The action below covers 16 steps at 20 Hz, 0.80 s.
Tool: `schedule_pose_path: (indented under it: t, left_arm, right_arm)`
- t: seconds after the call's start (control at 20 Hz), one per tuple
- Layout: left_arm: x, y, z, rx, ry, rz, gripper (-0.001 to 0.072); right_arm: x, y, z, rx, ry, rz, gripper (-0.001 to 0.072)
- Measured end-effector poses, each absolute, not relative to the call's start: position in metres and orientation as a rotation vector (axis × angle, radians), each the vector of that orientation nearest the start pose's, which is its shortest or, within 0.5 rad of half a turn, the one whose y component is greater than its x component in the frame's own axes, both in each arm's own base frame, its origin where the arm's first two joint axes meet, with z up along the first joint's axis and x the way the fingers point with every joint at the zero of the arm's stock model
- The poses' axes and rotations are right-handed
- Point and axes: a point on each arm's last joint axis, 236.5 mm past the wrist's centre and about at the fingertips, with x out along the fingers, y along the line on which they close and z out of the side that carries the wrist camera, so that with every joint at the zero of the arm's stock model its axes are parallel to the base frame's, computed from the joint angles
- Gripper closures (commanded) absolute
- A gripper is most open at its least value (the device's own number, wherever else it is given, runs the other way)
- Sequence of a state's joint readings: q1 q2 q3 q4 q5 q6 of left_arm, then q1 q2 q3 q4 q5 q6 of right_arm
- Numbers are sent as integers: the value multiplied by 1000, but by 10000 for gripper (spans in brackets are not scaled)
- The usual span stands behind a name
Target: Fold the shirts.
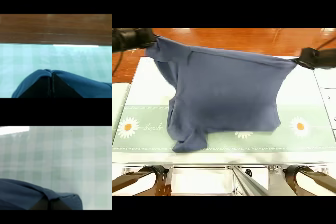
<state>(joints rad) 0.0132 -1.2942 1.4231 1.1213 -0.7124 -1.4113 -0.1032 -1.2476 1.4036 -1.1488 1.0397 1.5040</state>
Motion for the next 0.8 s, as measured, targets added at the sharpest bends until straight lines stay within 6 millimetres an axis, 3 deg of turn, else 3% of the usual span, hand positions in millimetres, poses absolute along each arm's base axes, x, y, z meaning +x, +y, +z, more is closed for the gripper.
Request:
schedule_pose_path:
  t: [0.15, 0.2, 0.25, 0.3, 0.45, 0.6, 0.8]
  left_arm:
    - [540, -65, 147, -331, 604, -196, 678]
    - [545, -67, 133, -350, 630, -195, 615]
    - [548, -70, 122, -369, 650, -195, 359]
    - [551, -72, 112, -386, 670, -195, 6]
    - [548, -68, 93, -407, 738, -194, 7]
    - [524, -35, 76, -379, 890, -175, 7]
    - [446, 27, 31, -435, 1192, -114, 7]
  right_arm:
    - [519, 40, 118, 432, 855, 185, 688]
    - [535, 42, 107, 469, 862, 192, 687]
    - [548, 45, 98, 511, 869, 198, 500]
    - [558, 48, 89, 557, 879, 205, 105]
    - [573, 45, 77, 687, 894, 232, 80]
    - [550, 14, 76, 706, 974, 265, 81]
    - [458, -53, 52, 583, 1219, 175, 81]
